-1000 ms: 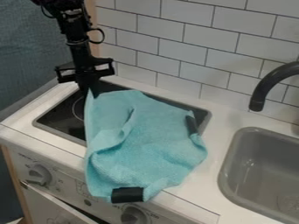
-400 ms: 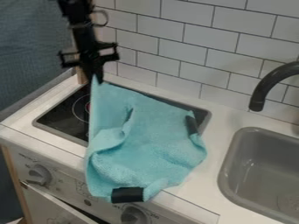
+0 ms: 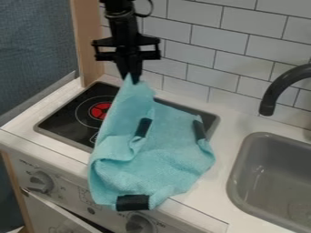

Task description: Fold the cloth from top left to bottom right

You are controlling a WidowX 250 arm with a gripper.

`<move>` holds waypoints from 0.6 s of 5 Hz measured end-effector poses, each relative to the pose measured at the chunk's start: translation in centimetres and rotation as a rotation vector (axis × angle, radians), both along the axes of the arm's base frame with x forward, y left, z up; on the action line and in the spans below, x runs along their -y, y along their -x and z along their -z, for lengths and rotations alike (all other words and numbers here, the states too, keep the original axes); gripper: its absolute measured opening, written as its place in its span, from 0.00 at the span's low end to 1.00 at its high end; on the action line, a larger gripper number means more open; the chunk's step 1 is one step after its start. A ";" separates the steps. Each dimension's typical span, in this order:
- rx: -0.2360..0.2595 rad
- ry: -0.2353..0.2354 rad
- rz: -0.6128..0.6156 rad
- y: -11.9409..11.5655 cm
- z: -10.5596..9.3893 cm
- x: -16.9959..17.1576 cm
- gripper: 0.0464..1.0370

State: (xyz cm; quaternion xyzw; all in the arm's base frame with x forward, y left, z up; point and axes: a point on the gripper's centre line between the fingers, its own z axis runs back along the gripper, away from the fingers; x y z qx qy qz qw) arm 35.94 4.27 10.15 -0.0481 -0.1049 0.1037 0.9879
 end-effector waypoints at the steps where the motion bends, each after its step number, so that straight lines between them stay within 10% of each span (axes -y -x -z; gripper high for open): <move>1: -0.012 -0.033 0.107 1.3 0.5 3.0 0.01; 3: -0.073 -0.112 0.228 4.0 4.2 6.2 0.01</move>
